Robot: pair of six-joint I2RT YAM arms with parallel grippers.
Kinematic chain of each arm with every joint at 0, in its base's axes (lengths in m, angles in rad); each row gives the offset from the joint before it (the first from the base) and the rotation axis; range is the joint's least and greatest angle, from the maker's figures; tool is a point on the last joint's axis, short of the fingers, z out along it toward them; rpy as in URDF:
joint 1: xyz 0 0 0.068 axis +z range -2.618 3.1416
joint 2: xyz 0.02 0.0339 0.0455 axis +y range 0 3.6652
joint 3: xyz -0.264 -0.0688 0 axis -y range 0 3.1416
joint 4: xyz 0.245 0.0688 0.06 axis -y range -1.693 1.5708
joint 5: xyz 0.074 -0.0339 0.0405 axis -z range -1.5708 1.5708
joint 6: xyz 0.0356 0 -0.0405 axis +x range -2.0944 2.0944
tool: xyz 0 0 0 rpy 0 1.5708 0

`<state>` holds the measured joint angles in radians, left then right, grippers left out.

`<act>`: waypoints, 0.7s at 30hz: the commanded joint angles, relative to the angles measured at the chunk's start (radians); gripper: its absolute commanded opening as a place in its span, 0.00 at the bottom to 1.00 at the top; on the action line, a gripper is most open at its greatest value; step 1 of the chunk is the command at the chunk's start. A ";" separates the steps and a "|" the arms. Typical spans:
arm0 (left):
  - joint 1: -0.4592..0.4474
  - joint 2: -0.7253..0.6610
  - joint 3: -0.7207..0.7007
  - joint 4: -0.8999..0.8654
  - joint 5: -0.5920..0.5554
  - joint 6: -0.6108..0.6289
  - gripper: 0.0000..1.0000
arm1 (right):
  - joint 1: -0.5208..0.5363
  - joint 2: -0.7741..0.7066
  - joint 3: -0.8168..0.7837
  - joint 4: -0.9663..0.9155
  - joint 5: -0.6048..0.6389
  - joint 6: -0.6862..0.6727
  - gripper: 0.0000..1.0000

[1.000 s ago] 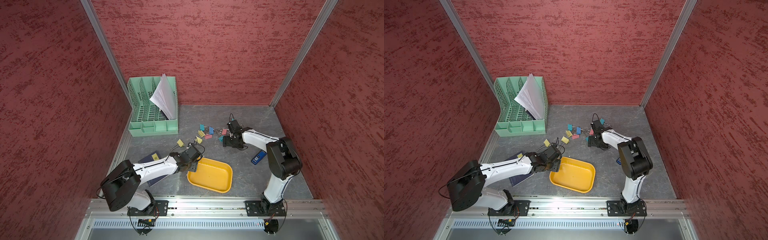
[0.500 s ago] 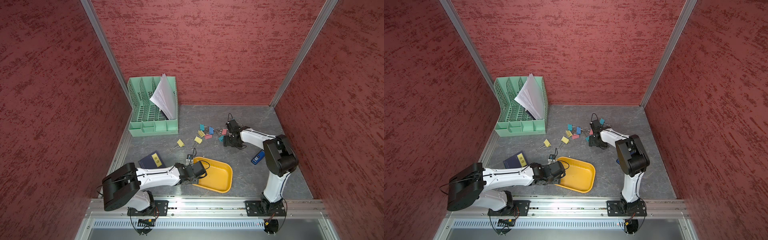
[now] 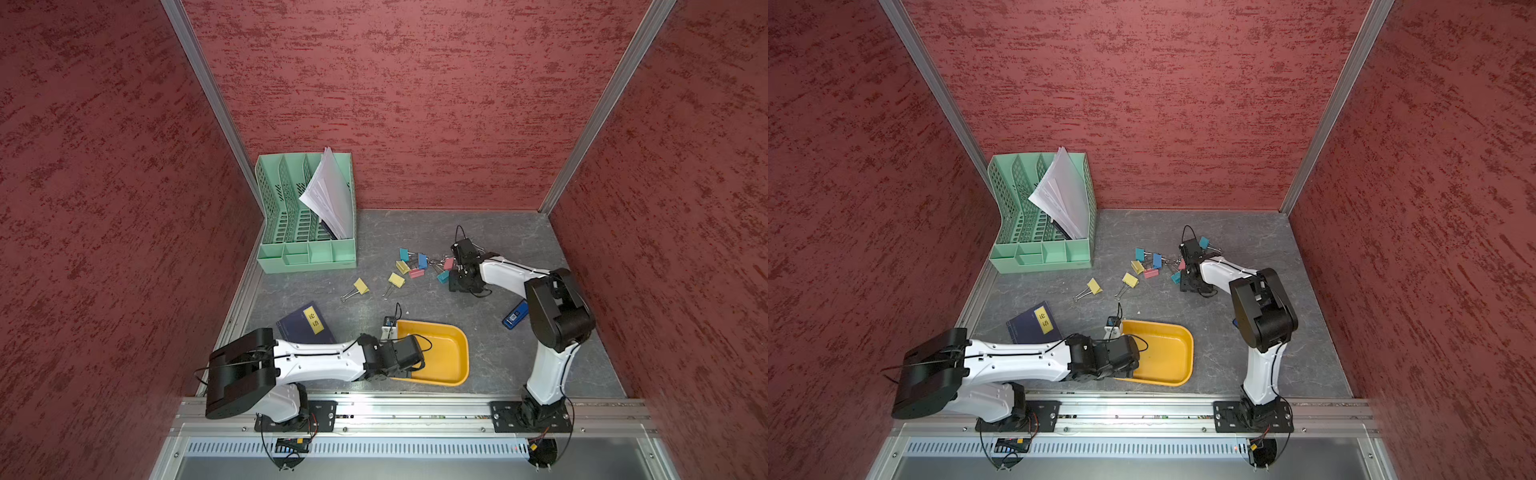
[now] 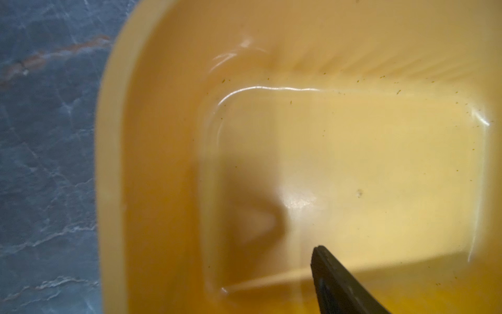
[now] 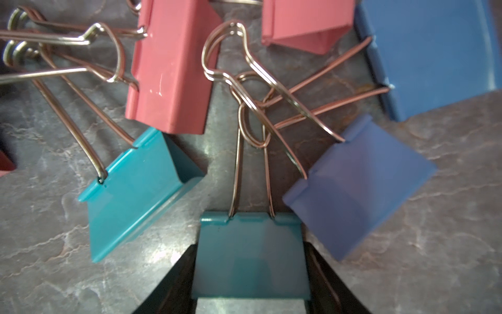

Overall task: Put the binder clips in the storage box
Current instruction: Place the storage box at the center of the board, then pick up the binder clip at the center of the board.

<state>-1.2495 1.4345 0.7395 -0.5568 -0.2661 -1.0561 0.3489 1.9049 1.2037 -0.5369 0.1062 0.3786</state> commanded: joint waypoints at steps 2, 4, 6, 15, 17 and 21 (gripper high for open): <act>0.003 -0.044 0.015 -0.055 -0.032 -0.015 0.85 | -0.003 0.022 -0.007 0.007 0.027 -0.012 0.55; 0.007 -0.074 0.008 -0.065 -0.033 -0.015 0.87 | -0.003 0.004 -0.017 0.012 0.035 -0.012 0.51; 0.010 -0.101 0.004 -0.072 -0.044 -0.005 0.88 | -0.004 -0.020 -0.024 0.011 0.046 -0.014 0.45; 0.085 -0.204 -0.026 -0.062 -0.068 0.101 0.91 | 0.006 -0.129 -0.021 -0.029 0.056 -0.025 0.36; 0.110 -0.212 -0.039 -0.040 -0.068 0.137 0.91 | 0.023 -0.190 -0.028 -0.052 0.063 -0.020 0.36; 0.170 -0.215 -0.062 0.013 -0.045 0.204 0.91 | 0.133 -0.357 -0.035 -0.175 0.096 -0.004 0.37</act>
<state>-1.1061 1.2301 0.6975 -0.5907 -0.3092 -0.9295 0.4053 1.6604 1.1687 -0.6201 0.1551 0.3614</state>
